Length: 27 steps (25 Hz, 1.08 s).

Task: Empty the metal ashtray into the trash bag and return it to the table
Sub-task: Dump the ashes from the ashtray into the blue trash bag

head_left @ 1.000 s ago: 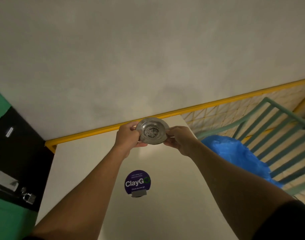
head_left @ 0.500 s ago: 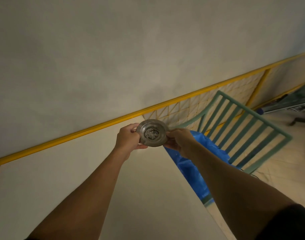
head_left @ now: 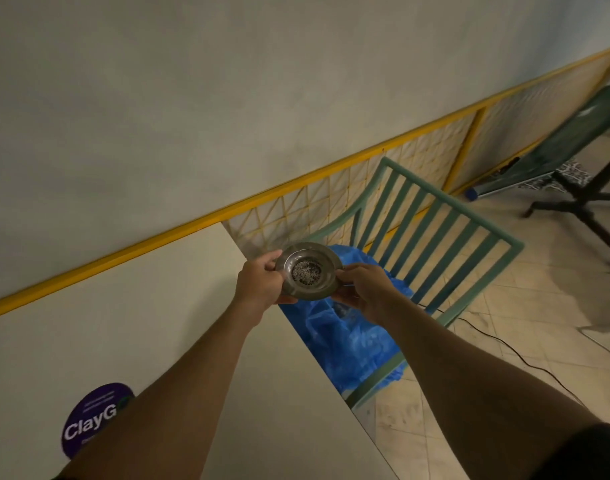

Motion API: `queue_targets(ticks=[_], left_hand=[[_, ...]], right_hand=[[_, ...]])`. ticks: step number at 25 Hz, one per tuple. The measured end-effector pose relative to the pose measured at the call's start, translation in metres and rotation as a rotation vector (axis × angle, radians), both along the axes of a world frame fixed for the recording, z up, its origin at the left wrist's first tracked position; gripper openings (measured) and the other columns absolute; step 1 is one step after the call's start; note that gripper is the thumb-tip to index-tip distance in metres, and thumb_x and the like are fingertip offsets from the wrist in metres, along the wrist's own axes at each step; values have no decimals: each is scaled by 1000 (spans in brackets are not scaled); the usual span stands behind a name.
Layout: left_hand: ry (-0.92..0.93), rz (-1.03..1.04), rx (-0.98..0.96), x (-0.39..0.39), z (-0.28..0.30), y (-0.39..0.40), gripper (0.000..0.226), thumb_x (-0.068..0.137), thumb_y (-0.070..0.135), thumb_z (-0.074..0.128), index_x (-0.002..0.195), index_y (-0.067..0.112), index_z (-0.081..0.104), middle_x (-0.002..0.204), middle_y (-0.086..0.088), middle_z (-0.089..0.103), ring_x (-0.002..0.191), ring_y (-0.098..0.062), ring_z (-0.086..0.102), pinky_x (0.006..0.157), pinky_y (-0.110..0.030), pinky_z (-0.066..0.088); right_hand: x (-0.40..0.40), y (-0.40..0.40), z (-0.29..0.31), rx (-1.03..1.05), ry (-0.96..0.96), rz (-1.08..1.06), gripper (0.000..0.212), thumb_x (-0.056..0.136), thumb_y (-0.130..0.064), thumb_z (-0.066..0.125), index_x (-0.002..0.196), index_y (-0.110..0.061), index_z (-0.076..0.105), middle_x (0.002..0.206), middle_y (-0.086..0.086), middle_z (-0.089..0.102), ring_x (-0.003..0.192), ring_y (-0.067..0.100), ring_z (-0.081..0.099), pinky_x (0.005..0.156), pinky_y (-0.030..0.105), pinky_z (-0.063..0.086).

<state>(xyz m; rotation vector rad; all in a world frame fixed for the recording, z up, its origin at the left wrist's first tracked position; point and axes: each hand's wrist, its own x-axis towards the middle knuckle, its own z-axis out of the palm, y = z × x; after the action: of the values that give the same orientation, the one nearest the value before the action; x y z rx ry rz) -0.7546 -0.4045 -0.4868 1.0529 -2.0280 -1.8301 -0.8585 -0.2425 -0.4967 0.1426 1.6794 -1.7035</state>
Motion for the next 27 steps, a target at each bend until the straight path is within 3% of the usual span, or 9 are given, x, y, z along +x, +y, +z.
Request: queue_targets(ticks=[4,7,13,15,18,20,23,27], left_hand=[[-16,-22,24,-28,-23,13,51,90,1,56,138,17,55,125,-13,62,95,-35,69,48,-34,59],[-31,-59,24,-46,-41,18,52,90,1,56,139,17,53,119,-9,63,88,-28,70,48,-33,59],[-83,-159,-25,-77,-79,19,46,91,6,56,135,19,55,99,-1,64,81,-22,70,54,-34,61],[-95,-168,-57,-84,-93,14,45,92,7,53,136,16,54,93,-4,65,79,-25,69,66,-42,63],[-178,-225,-228,-89,-116,1,46,91,14,49,136,14,55,83,-3,65,95,-31,65,92,-51,53],[-243,-291,-369,-87,-132,-6,45,91,19,46,135,17,57,90,-3,68,104,-31,63,96,-49,49],[-303,-364,-587,-84,-160,-16,41,93,19,42,130,17,60,121,-11,68,111,-31,61,96,-47,49],[-317,-438,-746,-86,-190,-23,38,92,13,43,124,12,62,125,-13,67,111,-33,61,96,-47,49]], right_hand=[[-20,17,-22,9,-39,-53,12,95,0,56,100,3,66,93,24,72,81,29,73,62,34,62],[-33,25,-38,18,-60,-87,12,94,0,56,99,3,67,91,25,72,79,30,72,59,34,62],[-56,36,-73,39,-93,-126,13,95,1,55,90,0,67,71,17,74,64,28,73,55,33,60],[-63,37,-84,35,-106,-135,13,95,1,55,90,-2,67,68,14,75,63,26,74,55,33,60],[-72,36,-101,24,-124,-150,13,94,2,54,92,-1,67,69,14,76,64,25,75,54,32,60],[-78,36,-113,20,-136,-161,13,94,3,54,94,0,67,70,14,76,64,25,75,53,31,59],[-86,35,-135,42,-138,-167,12,94,2,55,96,-1,67,72,13,76,67,24,75,57,33,60],[-94,36,-162,80,-134,-177,11,94,-1,57,95,-3,67,75,12,74,67,22,73,61,33,60]])
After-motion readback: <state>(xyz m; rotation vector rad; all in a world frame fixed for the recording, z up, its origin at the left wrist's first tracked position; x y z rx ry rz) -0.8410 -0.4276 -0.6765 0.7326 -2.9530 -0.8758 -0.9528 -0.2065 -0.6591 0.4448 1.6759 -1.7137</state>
